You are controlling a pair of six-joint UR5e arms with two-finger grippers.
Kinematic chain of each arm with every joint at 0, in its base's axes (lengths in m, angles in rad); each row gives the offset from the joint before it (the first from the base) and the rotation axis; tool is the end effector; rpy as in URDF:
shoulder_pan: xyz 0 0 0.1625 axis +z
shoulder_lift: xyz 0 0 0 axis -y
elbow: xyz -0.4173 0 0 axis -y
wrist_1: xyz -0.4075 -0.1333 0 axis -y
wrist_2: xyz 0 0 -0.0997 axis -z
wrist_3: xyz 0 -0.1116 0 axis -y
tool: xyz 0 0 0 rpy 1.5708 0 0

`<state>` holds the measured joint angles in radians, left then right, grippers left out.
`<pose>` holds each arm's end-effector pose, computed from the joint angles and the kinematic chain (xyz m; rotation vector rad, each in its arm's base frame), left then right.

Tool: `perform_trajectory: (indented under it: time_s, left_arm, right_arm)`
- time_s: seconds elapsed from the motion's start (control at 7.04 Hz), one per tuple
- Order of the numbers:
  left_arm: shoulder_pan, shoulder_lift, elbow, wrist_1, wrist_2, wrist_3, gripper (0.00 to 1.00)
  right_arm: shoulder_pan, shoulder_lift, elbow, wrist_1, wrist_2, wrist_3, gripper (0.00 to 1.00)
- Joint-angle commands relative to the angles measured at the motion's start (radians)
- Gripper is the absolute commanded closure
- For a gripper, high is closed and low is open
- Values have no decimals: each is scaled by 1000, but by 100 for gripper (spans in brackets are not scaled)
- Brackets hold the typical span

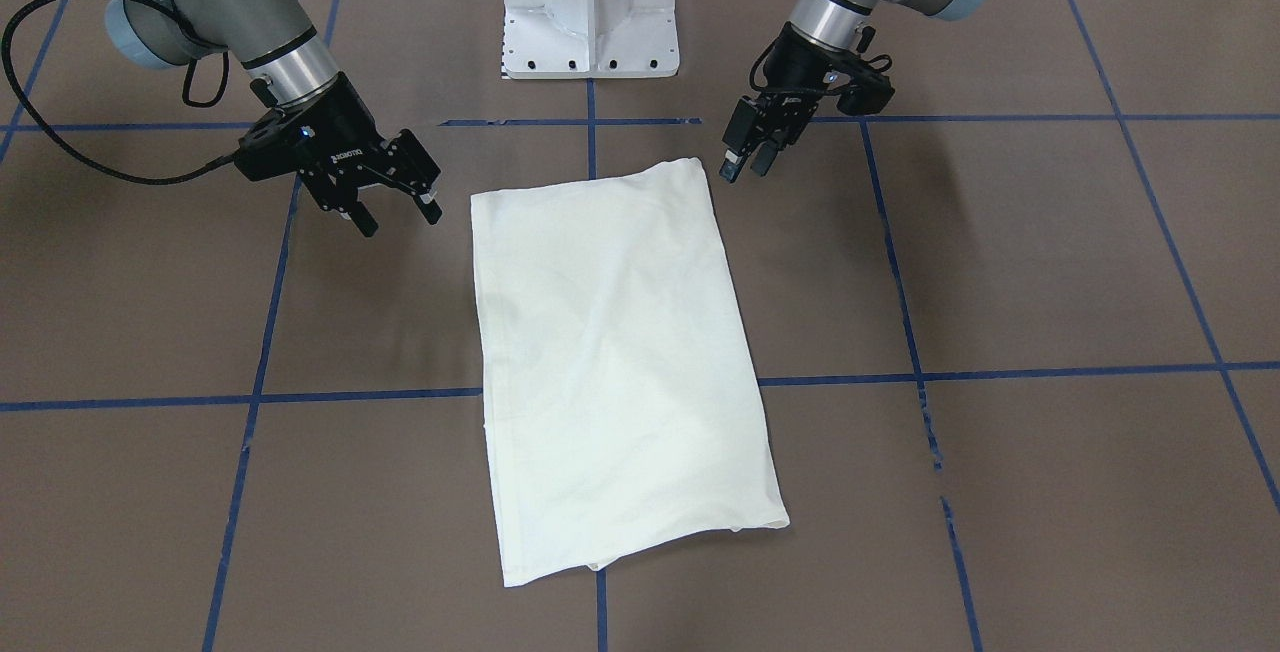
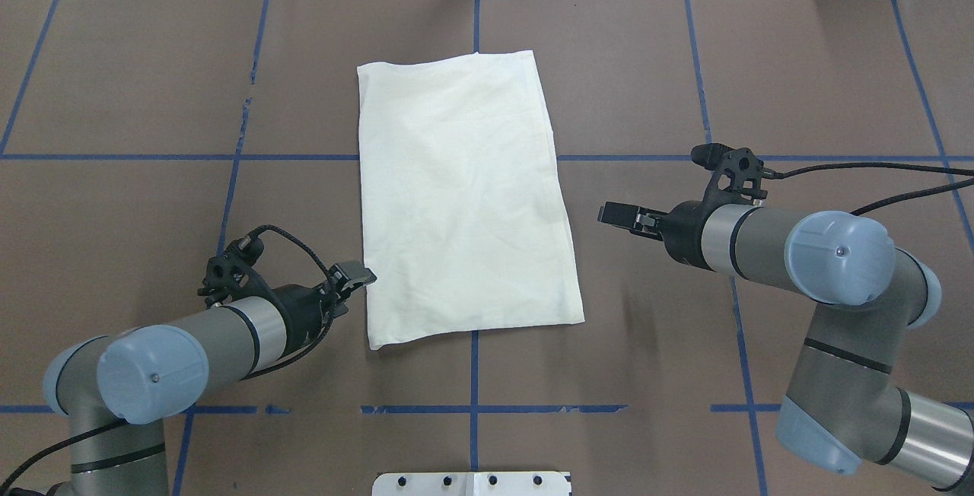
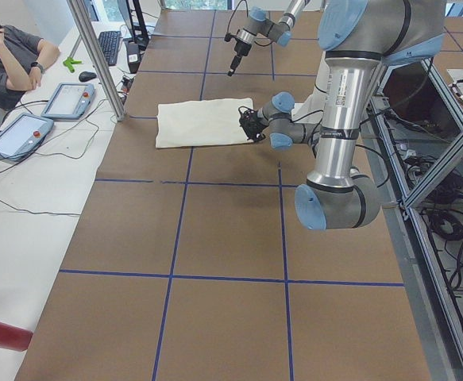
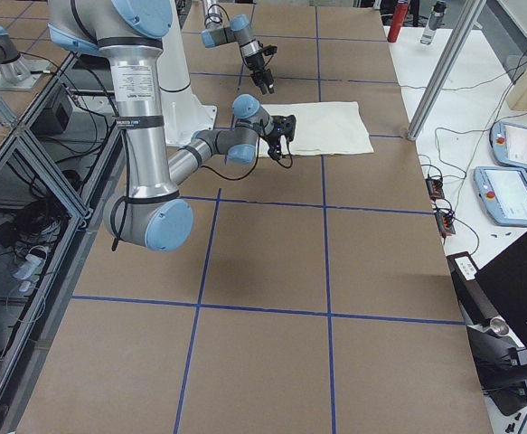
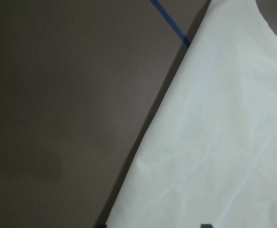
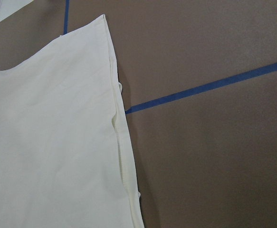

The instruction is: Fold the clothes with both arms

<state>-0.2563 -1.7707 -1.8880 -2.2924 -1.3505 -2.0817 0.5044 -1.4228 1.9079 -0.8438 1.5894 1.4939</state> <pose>0.5139 -0.2977 0.3113 0.0342 1.2869 -0.7983 -0.4282 -0.3862 0.3310 0.3339 -1.1734 0.3623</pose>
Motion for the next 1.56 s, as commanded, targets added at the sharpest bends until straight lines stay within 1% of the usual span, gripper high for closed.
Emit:
perform_trajectory:
  time_s: [0.0, 0.14, 0.28, 0.57, 0.85, 0.99, 1.14, 1.28, 1.42]
  left_arm:
    - [57, -6, 29, -9, 11, -3, 27]
    - [65, -10, 36, -9, 8, 0, 27]
    - [68, -42, 49, -1, 8, 0, 27]
    - [68, -71, 93, -1, 10, -1, 27]
    - [66, -70, 89, -1, 8, 6, 27]
    - [63, -70, 84, -1, 8, 8, 29]
    - [62, -70, 86, -1, 10, 2, 47]
    - [62, -69, 84, -1, 10, 3, 97]
    - [62, -67, 84, -1, 10, 6, 100]
  right_arm:
    - [0, 1, -1, 0, -2, 0, 0]
    - [0, 1, -1, 0, -2, 0, 0]
    - [0, 1, -3, 0, -2, 0, 0]
    - [2, 1, -1, 0, -2, 0, 0]
    - [3, 2, -1, 0, -2, 0, 0]
    - [3, 2, -1, 0, -2, 0, 0]
    - [3, 2, -1, 0, -2, 2, 0]
    - [3, 2, -1, 0, -2, 2, 0]
    - [2, 2, -3, 0, -2, 2, 0]
